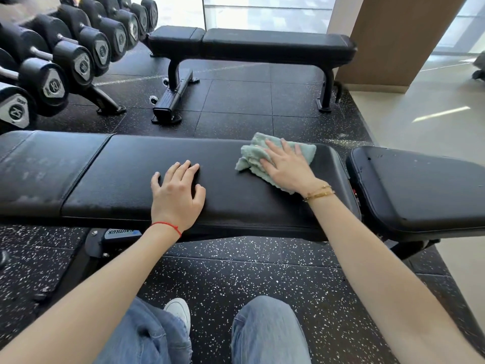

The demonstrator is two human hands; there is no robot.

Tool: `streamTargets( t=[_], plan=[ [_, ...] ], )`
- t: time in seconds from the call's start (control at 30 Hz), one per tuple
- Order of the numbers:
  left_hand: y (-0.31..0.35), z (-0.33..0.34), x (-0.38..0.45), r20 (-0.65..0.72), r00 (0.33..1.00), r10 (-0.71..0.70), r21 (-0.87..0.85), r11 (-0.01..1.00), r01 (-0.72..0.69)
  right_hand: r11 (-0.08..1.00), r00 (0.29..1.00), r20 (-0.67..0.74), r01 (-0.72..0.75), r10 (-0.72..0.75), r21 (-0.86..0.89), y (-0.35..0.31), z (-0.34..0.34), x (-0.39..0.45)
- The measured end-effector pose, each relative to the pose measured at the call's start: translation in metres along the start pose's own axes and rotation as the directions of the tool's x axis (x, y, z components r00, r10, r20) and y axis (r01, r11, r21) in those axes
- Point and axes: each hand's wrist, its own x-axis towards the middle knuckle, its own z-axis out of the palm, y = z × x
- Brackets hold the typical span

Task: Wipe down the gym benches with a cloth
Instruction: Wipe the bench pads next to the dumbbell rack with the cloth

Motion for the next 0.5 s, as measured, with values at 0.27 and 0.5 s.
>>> streamTargets(
  t=[0.27, 0.5],
  plan=[
    [-0.002, -0.001, -0.001, 0.002, 1.0, 0.016, -0.005, 1.0, -0.016, 0.947, 0.947, -0.054, 0.318, -0.317, 0.03, -0.017, 0.014, -0.084],
    [0.001, -0.005, -0.003, 0.022, 1.0, 0.005, -0.017, 1.0, -0.005, 0.995, 0.996, -0.07, 0.057, -0.051, 0.082, 0.022, 0.004, -0.061]
  ],
)
